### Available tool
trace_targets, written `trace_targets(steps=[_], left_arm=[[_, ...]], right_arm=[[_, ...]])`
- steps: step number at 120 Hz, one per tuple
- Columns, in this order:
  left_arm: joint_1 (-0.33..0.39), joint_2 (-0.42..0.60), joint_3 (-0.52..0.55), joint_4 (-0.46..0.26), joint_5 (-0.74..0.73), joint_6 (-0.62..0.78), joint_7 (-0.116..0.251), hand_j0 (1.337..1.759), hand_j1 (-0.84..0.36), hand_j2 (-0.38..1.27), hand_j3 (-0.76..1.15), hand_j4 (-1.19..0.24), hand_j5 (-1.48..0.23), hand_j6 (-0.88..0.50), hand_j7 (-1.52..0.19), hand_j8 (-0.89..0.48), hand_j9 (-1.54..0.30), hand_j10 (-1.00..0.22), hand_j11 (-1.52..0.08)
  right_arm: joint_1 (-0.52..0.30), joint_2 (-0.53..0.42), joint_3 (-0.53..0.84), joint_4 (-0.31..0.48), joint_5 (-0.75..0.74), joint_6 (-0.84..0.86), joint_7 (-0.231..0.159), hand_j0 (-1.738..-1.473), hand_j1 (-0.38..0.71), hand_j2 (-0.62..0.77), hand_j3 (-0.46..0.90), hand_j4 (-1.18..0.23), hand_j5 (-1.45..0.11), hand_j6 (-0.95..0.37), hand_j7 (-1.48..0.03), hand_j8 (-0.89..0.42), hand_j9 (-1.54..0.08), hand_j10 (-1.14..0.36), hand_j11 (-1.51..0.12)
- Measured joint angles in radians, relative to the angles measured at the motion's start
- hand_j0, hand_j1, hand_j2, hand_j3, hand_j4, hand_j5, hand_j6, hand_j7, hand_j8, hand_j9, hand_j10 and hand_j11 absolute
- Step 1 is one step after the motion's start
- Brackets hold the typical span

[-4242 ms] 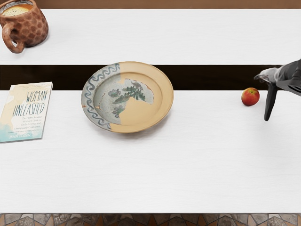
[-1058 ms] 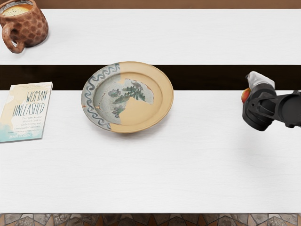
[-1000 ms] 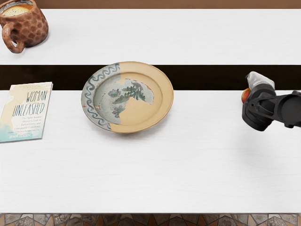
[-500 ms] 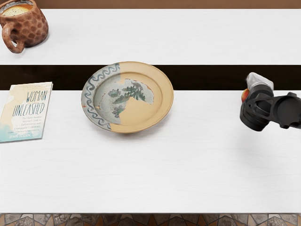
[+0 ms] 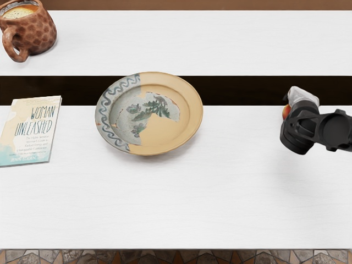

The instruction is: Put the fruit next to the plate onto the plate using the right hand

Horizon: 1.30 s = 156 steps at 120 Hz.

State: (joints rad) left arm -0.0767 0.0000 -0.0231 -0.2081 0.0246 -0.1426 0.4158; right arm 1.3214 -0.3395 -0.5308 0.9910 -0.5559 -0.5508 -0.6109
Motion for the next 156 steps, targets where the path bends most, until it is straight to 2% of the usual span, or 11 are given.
trace_targets(steps=[64, 87, 156], left_arm=[[-0.002, 0.000, 0.000, -0.002, 0.000, 0.000, 0.000, 1.658, 0.34, 0.00, 0.00, -0.01, -0.01, -0.01, -0.01, -0.01, -0.01, -0.01, -0.01], [-0.002, 0.000, 0.000, -0.002, 0.000, 0.000, 0.000, 1.658, 0.34, 0.00, 0.00, -0.01, -0.01, -0.01, -0.01, -0.01, -0.01, -0.01, -0.01], [-0.002, 0.000, 0.000, -0.002, 0.000, 0.000, 0.000, 1.658, 0.34, 0.00, 0.00, -0.01, -0.01, -0.01, -0.01, -0.01, -0.01, -0.01, -0.01]], right_arm=[[-0.003, -0.001, 0.000, 0.003, 0.000, 0.002, 0.000, -1.658, 0.19, -0.07, 0.00, -0.46, -0.60, -0.46, -0.60, -0.46, -0.60, -0.46, -0.60], [-0.004, -0.001, 0.000, 0.003, -0.003, 0.005, 0.000, -1.657, 0.21, -0.05, 0.00, -0.49, -0.64, -0.50, -0.64, -0.44, -0.64, -0.49, -0.64], [-0.003, -0.005, 0.002, 0.011, -0.007, 0.012, -0.001, -1.653, 0.24, 0.00, 0.00, -0.60, -0.76, -0.44, -0.77, -0.38, -0.77, -0.59, -0.77]])
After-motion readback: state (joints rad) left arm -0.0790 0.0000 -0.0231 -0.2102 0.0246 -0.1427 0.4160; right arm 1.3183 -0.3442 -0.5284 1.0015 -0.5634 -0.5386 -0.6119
